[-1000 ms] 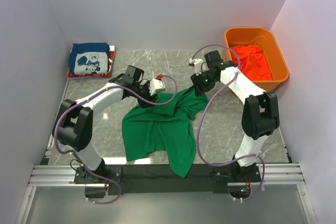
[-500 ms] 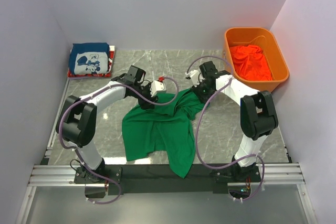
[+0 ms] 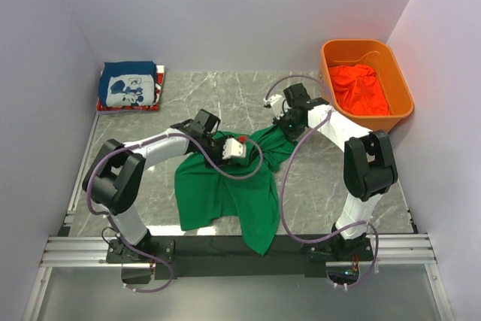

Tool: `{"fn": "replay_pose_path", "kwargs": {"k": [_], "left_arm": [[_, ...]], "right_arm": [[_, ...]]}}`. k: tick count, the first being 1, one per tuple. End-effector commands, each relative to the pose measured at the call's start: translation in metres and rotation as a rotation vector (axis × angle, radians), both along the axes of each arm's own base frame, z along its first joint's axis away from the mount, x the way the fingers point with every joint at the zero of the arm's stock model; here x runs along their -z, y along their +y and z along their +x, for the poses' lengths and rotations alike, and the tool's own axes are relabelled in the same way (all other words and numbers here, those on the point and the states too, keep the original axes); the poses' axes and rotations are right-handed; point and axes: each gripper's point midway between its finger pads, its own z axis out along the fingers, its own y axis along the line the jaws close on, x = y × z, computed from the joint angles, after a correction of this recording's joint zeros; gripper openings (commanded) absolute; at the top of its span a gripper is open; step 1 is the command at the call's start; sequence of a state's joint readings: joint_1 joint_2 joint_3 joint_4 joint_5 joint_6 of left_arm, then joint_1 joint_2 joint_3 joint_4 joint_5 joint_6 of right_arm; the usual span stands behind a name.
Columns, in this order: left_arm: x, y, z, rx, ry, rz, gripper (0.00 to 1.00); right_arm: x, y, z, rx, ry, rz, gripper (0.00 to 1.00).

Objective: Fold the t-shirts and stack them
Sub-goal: Flatten the tshirt out

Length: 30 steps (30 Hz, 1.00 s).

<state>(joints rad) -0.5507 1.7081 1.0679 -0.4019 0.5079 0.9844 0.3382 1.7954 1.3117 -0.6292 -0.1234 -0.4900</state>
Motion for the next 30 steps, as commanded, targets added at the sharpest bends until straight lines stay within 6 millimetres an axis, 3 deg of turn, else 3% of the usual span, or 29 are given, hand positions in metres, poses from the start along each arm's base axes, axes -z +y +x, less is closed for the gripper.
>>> {"fn": "replay_pose_path", "kwargs": {"k": [1,6,9,10,13,17,18,19,21,23,27,30], "left_arm": [[-0.014,-0.009,0.01,0.079,-0.151,-0.006,0.57],[-0.009,-0.014,0.025,0.082,-0.237,0.009,0.56],[-0.017,-0.018,0.043,0.009,-0.276,-0.009,0.45],[-0.02,-0.016,0.049,-0.012,-0.275,-0.011,0.35],[-0.03,-0.013,0.059,-0.054,-0.232,-0.048,0.18],[-0.045,-0.011,0.068,-0.091,-0.082,-0.127,0.08],[-0.06,-0.015,0.076,-0.116,-0.057,-0.166,0.07],[-0.051,-0.009,0.077,-0.14,0.01,-0.157,0.05],[-0.062,-0.015,0.085,-0.163,0.081,-0.204,0.04],[-0.039,-0.009,0.088,-0.227,0.218,-0.184,0.02],[-0.019,0.002,0.123,-0.374,0.349,-0.194,0.04],[-0.013,0.016,0.145,-0.492,0.396,-0.21,0.23]], "right_arm": [[-0.039,0.009,0.012,0.013,-0.084,0.056,0.0],[-0.04,0.008,0.01,0.017,-0.075,0.061,0.0],[-0.042,0.006,0.01,0.019,-0.079,0.058,0.0],[-0.044,0.005,0.009,0.021,-0.077,0.058,0.0],[-0.051,0.003,0.011,0.02,-0.085,0.073,0.0],[-0.051,0.0,0.014,0.017,-0.08,0.075,0.0],[-0.049,0.0,0.015,0.016,-0.074,0.073,0.0],[-0.048,0.001,0.015,0.014,-0.07,0.077,0.0],[-0.045,0.002,0.016,0.017,-0.063,0.082,0.0],[-0.041,0.004,0.016,0.018,-0.048,0.089,0.0],[-0.03,0.006,0.02,0.027,-0.019,0.089,0.0],[-0.022,0.006,0.02,0.03,0.004,0.08,0.0]]}}
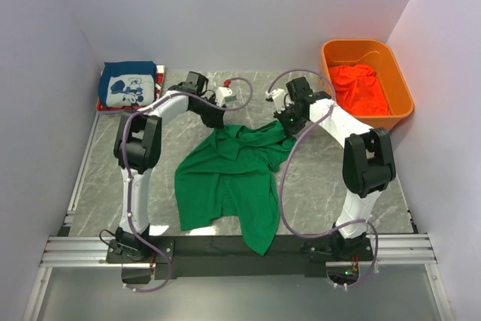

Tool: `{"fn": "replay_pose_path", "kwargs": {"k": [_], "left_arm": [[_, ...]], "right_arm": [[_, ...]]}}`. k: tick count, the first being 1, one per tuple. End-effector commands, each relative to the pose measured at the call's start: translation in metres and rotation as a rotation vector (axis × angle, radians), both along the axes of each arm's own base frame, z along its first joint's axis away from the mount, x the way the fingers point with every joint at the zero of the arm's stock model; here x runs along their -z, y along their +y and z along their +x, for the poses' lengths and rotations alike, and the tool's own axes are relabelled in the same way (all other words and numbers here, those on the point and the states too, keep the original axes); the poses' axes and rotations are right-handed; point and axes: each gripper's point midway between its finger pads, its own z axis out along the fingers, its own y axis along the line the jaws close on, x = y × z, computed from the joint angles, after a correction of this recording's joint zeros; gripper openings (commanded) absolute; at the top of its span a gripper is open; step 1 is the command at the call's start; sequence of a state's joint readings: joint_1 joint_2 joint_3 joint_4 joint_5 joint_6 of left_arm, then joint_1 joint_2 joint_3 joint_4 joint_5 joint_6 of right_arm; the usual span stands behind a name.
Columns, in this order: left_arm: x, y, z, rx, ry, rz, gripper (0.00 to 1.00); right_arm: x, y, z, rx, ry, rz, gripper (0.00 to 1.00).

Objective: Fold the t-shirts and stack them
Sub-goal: Flatten the tshirt out

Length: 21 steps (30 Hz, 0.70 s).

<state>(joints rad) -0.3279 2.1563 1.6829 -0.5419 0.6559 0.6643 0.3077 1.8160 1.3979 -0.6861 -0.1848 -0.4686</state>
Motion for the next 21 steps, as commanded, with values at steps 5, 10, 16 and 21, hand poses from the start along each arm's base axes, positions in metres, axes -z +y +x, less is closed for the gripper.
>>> {"fn": "replay_pose_path", "kwargs": {"k": [5,10,16,21], "left_arm": [[-0.021,0.025,0.01,-0.149,0.097,-0.083,0.4],[-0.05,0.027,-0.011,-0.083,-0.026,-0.126,0.52],[-0.052,0.019,-0.029,0.026,-0.165,-0.09,0.61],[-0.039,0.006,-0.037,0.117,-0.261,-0.026,0.6]], "right_arm": [[-0.003,0.004,0.015,0.019,0.002,0.021,0.0],[-0.004,0.006,0.018,0.032,0.019,0.045,0.0],[-0.008,0.007,0.023,0.048,0.032,0.086,0.0],[-0.009,0.005,0.024,0.049,0.038,0.085,0.0]]}}
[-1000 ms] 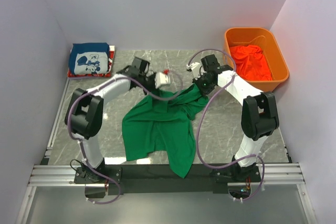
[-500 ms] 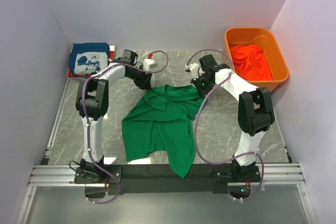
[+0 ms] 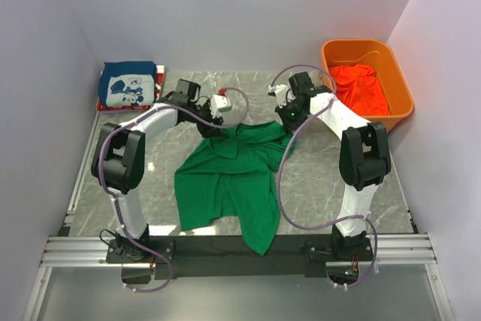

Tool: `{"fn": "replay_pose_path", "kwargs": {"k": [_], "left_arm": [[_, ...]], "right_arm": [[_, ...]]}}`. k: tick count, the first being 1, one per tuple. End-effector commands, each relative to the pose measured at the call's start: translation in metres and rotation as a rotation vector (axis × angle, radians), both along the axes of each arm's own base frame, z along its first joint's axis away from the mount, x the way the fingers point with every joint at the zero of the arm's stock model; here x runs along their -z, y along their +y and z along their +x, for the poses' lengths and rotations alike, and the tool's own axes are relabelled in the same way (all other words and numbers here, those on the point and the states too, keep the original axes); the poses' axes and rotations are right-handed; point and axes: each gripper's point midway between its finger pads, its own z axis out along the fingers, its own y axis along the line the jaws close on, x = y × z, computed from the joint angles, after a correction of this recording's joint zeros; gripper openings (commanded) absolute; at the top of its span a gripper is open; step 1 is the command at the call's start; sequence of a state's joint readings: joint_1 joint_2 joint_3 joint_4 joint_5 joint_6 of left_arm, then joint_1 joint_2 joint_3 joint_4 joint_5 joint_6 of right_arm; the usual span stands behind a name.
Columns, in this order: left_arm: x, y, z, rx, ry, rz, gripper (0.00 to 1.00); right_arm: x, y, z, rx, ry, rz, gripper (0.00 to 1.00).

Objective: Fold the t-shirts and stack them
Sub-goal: Flatten the tshirt out

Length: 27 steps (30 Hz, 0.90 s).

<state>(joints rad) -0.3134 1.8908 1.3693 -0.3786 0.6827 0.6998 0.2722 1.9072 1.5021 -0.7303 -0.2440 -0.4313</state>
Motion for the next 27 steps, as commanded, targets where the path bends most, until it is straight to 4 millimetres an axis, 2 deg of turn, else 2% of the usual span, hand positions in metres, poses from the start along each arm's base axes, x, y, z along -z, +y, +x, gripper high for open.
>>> {"fn": "replay_pose_path", "kwargs": {"k": [1,5,6,11,14,17,18,20,21,22,24,25,26,27], "left_arm": [[-0.003,-0.013,0.0,0.105,-0.149,0.041,0.6],[0.01,-0.023,-0.001,0.172,-0.211,0.101,0.6],[0.016,-0.025,0.002,0.175,-0.221,0.12,0.59],[0.017,-0.032,0.023,0.135,-0.28,0.128,0.52],[0.024,-0.033,0.028,0.149,-0.264,0.145,0.39],[0.022,-0.034,0.031,0.153,-0.259,0.141,0.16],[0.02,-0.035,0.031,0.139,-0.241,0.128,0.11],[0.001,-0.033,0.039,0.105,-0.226,0.089,0.01],[-0.009,-0.031,0.043,0.054,-0.196,0.061,0.01],[-0.029,-0.029,0.053,0.023,-0.21,0.032,0.01],[-0.062,-0.011,0.07,-0.058,-0.227,-0.017,0.01],[-0.089,-0.007,0.082,-0.115,-0.24,-0.056,0.01],[-0.11,0.008,0.091,-0.166,-0.257,-0.076,0.01],[-0.128,0.014,0.095,-0.206,-0.257,-0.103,0.01]], "right_arm": [[-0.014,0.003,0.009,0.006,-0.019,0.029,0.0],[-0.016,0.003,0.009,0.008,-0.016,0.032,0.0],[-0.016,0.003,0.008,0.006,-0.015,0.032,0.0],[-0.019,0.003,0.008,0.004,-0.013,0.034,0.0],[-0.02,0.003,0.007,0.001,-0.014,0.028,0.0],[-0.02,-0.001,0.009,0.004,-0.02,0.018,0.0],[-0.02,-0.002,0.01,0.004,-0.021,0.011,0.0],[-0.027,-0.007,0.015,0.014,-0.041,0.004,0.0],[-0.03,-0.011,0.017,0.019,-0.048,-0.003,0.0],[-0.04,-0.015,0.022,0.028,-0.077,-0.011,0.0],[-0.056,-0.025,0.031,0.04,-0.121,-0.026,0.0],[-0.079,-0.029,0.041,0.052,-0.184,-0.029,0.0],[-0.093,-0.032,0.046,0.055,-0.225,-0.031,0.0],[-0.109,-0.036,0.055,0.06,-0.283,-0.036,0.0]]}}
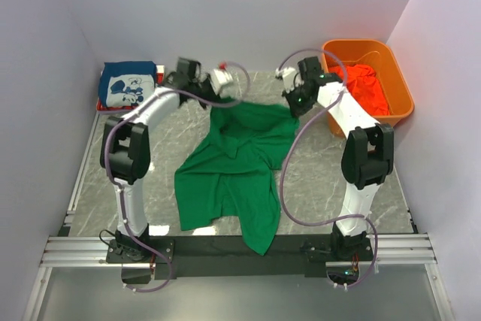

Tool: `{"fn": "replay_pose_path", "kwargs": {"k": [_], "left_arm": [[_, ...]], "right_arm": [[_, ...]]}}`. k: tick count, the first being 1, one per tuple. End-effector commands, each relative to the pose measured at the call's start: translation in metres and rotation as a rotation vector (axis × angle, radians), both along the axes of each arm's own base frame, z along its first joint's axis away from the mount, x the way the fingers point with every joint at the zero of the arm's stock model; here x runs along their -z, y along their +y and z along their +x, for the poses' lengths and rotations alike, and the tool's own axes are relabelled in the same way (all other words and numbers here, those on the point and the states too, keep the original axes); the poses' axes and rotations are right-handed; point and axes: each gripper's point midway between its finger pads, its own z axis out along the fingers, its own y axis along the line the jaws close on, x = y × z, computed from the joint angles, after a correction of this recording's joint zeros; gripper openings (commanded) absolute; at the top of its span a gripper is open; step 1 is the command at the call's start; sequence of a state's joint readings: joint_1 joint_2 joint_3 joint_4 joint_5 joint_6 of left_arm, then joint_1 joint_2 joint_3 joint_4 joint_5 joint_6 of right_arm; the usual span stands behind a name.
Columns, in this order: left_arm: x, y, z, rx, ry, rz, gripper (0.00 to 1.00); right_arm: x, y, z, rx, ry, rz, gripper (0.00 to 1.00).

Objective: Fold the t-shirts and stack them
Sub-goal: Flatten the tshirt out

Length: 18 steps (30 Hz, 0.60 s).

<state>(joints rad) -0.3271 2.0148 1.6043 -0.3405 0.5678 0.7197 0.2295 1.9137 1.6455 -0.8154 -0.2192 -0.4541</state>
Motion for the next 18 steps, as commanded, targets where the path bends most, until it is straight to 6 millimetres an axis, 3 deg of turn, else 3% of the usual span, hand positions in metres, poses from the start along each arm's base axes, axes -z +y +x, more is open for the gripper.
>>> {"fn": "replay_pose_path", "kwargs": {"k": [1,3,4,6,7,10,11,13,14,15,16,17,18], "left_arm": [[-0.13,0.03,0.032,-0.16,-0.137,-0.184,0.01],[-0.177,0.045,0.04,-0.222,-0.229,-0.223,0.01],[-0.205,0.047,0.041,-0.241,-0.279,-0.254,0.0],[-0.259,0.055,0.038,-0.277,-0.397,-0.301,0.0],[-0.289,0.061,0.038,-0.321,-0.456,-0.331,0.0],[-0.358,0.075,0.019,-0.379,-0.591,-0.407,0.01],[-0.382,0.08,0.005,-0.385,-0.636,-0.432,0.0],[-0.402,0.089,-0.009,-0.42,-0.673,-0.455,0.01],[-0.421,0.095,-0.028,-0.425,-0.709,-0.475,0.0],[-0.428,0.097,-0.039,-0.428,-0.719,-0.486,0.01],[-0.422,0.099,-0.045,-0.43,-0.706,-0.481,0.01],[-0.438,0.102,-0.071,-0.411,-0.736,-0.501,0.01],[-0.439,0.102,-0.084,-0.398,-0.735,-0.51,0.01]], "right_arm": [[-0.106,-0.018,0.04,0.025,-0.313,-0.016,0.0],[-0.147,-0.022,0.051,0.027,-0.43,-0.029,0.0],[-0.188,-0.022,0.057,0.033,-0.532,-0.016,0.0],[-0.235,-0.029,0.064,0.064,-0.659,-0.034,0.0],[-0.279,-0.033,0.064,0.083,-0.767,-0.029,0.0],[-0.358,-0.043,0.051,0.113,-0.972,-0.042,0.0],[-0.377,-0.047,0.045,0.127,-1.031,-0.054,0.0],[-0.402,-0.058,0.025,0.14,-1.116,-0.104,0.0],[-0.41,-0.058,0.016,0.14,-1.146,-0.112,0.0],[-0.422,-0.06,0.008,0.138,-1.193,-0.123,0.0],[-0.425,-0.066,-0.008,0.153,-1.211,-0.133,0.0],[-0.433,-0.067,-0.017,0.161,-1.246,-0.131,0.0],[-0.449,-0.074,-0.039,0.177,-1.296,-0.133,0.0]]}}
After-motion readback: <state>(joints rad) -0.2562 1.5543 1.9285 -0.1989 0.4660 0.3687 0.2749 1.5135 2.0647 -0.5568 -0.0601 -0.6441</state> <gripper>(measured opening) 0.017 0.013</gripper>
